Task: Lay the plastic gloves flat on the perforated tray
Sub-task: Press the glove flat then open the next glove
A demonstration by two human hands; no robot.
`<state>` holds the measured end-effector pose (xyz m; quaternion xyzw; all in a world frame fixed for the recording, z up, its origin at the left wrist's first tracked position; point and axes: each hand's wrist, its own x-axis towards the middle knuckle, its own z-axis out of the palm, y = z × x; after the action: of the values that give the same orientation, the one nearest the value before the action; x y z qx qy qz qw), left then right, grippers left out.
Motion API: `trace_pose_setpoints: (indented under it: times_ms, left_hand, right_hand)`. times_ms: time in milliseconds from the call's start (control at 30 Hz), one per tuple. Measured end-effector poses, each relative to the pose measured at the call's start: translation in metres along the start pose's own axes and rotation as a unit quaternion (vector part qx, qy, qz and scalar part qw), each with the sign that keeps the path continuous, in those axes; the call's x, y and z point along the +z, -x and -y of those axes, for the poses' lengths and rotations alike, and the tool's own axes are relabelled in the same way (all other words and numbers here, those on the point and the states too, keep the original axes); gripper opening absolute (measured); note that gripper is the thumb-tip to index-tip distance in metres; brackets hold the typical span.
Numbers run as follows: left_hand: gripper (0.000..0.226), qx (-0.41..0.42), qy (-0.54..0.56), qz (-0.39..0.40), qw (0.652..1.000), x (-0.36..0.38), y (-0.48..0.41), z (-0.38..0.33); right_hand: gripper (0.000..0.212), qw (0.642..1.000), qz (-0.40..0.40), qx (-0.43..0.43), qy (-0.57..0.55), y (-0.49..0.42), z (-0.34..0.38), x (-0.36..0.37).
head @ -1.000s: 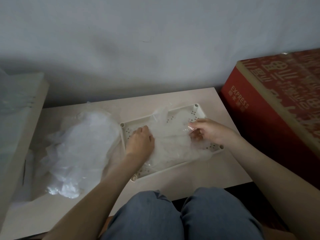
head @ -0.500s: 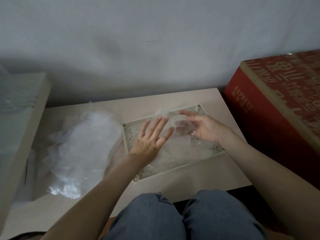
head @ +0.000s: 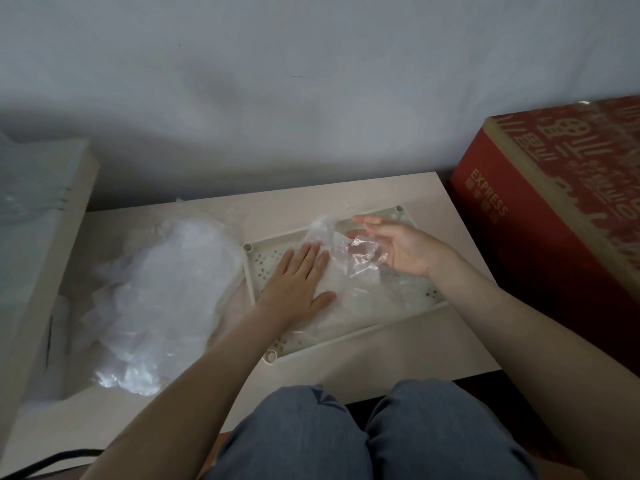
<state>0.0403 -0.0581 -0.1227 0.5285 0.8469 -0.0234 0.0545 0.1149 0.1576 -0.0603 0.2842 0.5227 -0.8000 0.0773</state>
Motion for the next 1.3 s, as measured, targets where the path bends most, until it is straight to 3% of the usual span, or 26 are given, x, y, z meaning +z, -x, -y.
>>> trace_pose_setpoints:
  times_ms: [133,233,300,367,567,800,933,1067,1300]
  left_hand:
    - [0.099,-0.003,0.017,0.014,1.0,0.0,-0.002,0.0]
    - [0.093,0.001,0.033,0.004,0.999,0.001,-0.002,0.001]
    - [0.086,0.005,0.03,0.007,1.0,0.001,-0.002,0.001]
    - [0.085,0.004,0.03,0.01,0.999,0.0,-0.002,0.001]
    - [0.087,0.008,0.027,-0.001,1.0,0.004,-0.002,0.002]
    - [0.084,0.036,0.03,-0.009,0.999,0.001,-0.001,0.004]
    - [0.08,0.033,0.033,-0.003,0.999,-0.001,-0.001,0.004]
    - [0.077,0.027,0.029,0.002,0.999,-0.001,-0.001,0.003]
    - [0.081,0.022,0.019,0.005,1.0,0.0,-0.002,0.004]
  right_hand:
    - [0.018,0.99,-0.056,0.051,0.117,-0.008,-0.002,0.012]
    - [0.035,0.977,-0.018,0.099,0.188,-0.01,-0.001,0.022]
    - [0.045,0.963,-0.025,0.082,0.254,-0.015,-0.004,0.024]
    - [0.026,0.956,-0.043,0.047,0.287,-0.018,-0.006,0.025]
    - [0.011,0.964,-0.087,0.007,0.249,-0.019,-0.002,0.022]
    - [0.024,0.971,-0.057,-0.042,0.229,-0.023,-0.007,0.011]
    - [0.045,0.965,-0.049,-0.071,0.248,-0.019,-0.003,0.011]
    - [0.052,0.971,-0.085,-0.1,0.198,-0.021,0.0,0.007]
    - [0.044,0.957,-0.197,-0.148,0.152,-0.019,0.008,-0.01]
